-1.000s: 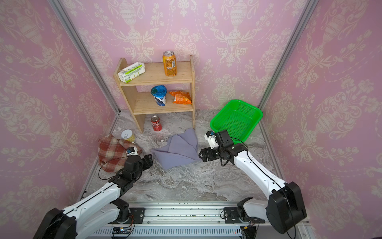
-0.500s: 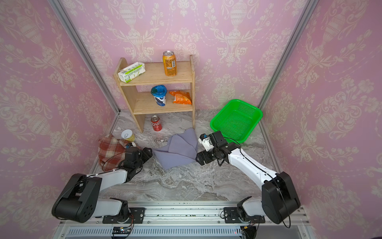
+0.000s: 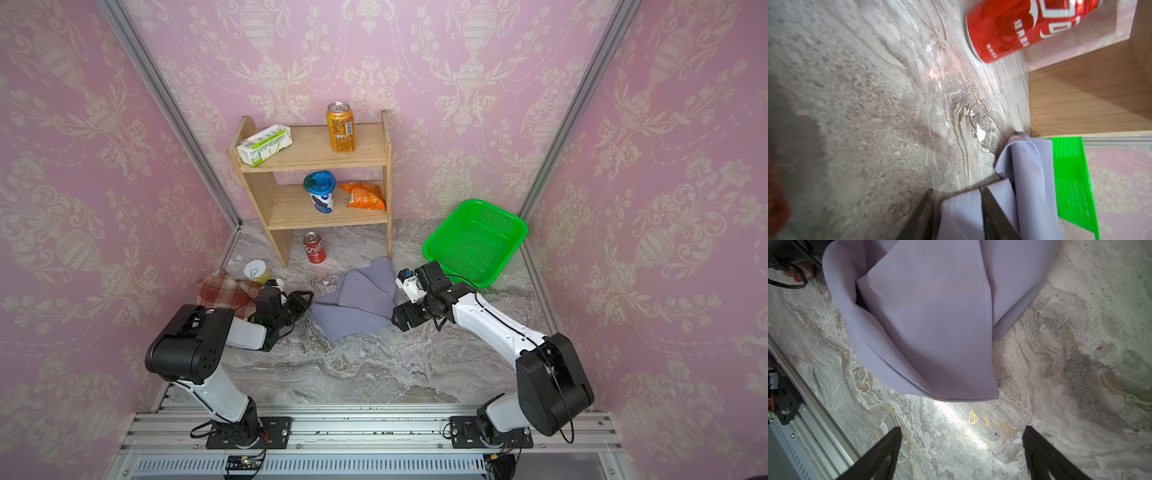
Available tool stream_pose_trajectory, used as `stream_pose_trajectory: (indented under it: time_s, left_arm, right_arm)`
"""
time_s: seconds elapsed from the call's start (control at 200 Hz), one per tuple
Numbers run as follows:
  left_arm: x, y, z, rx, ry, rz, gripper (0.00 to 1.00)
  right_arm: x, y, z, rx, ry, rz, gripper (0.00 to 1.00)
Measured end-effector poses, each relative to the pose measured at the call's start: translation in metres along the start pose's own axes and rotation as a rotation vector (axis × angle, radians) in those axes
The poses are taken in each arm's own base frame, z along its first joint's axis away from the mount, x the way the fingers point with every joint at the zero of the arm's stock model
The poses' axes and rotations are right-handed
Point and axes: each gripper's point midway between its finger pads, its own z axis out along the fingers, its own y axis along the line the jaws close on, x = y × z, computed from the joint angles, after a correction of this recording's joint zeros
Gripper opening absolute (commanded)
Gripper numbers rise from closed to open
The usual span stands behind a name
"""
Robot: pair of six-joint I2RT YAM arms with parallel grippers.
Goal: Roll up the skirts
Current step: Adjust the basket at the corner of the board.
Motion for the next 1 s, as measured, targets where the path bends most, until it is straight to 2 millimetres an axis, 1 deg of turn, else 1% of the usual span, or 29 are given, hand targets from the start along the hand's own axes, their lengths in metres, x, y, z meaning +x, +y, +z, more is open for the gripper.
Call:
stream_pose_trajectory:
  time_s: [0.09,0.19,0.315,0.385,0.515,0.625,0.736,0.831,0.921,0.961,0.996]
  left_arm:
    - [0.001,-0.001,0.0,0.007,0.006,-0.001,0.25]
    - [0.0,-0.005,-0.001,0.011,0.011,0.002,0.22]
    - [-0.009,-0.018,-0.002,0.028,0.0,0.022,0.16]
    - [-0.015,-0.027,-0.001,0.043,-0.009,0.039,0.14]
    - [-0.017,-0.029,0.0,0.041,-0.009,0.047,0.1]
    - [-0.015,-0.026,0.0,0.029,0.0,0.046,0.07]
    - [-0.017,-0.029,0.001,0.034,-0.003,0.05,0.07]
    - [-0.021,-0.034,0.002,0.041,-0.009,0.055,0.07]
    - [-0.025,-0.04,0.001,0.047,-0.014,0.063,0.07]
    - [-0.027,-0.043,0.001,0.05,-0.016,0.069,0.07]
    - [-0.029,-0.046,0.0,0.053,-0.018,0.073,0.07]
  right_arm:
    - [0.002,0.0,0.003,0.016,0.012,-0.026,0.96]
    - [0.005,0.007,0.007,0.026,0.025,-0.083,0.96]
    - [0.009,0.019,0.017,0.028,0.05,-0.158,0.96]
    - [0.013,0.022,0.025,0.039,0.068,-0.197,0.95]
    - [0.016,0.022,0.035,0.078,0.077,-0.242,0.95]
    - [0.015,0.014,0.039,0.126,0.077,-0.261,0.93]
    - [0.01,0.006,0.045,0.165,0.064,-0.276,0.87]
    - [0.01,0.001,0.053,0.184,0.082,-0.288,0.83]
    - [0.009,0.001,0.061,0.189,0.099,-0.299,0.76]
    - [0.009,0.002,0.065,0.19,0.107,-0.309,0.67]
    - [0.008,0.004,0.067,0.19,0.113,-0.322,0.55]
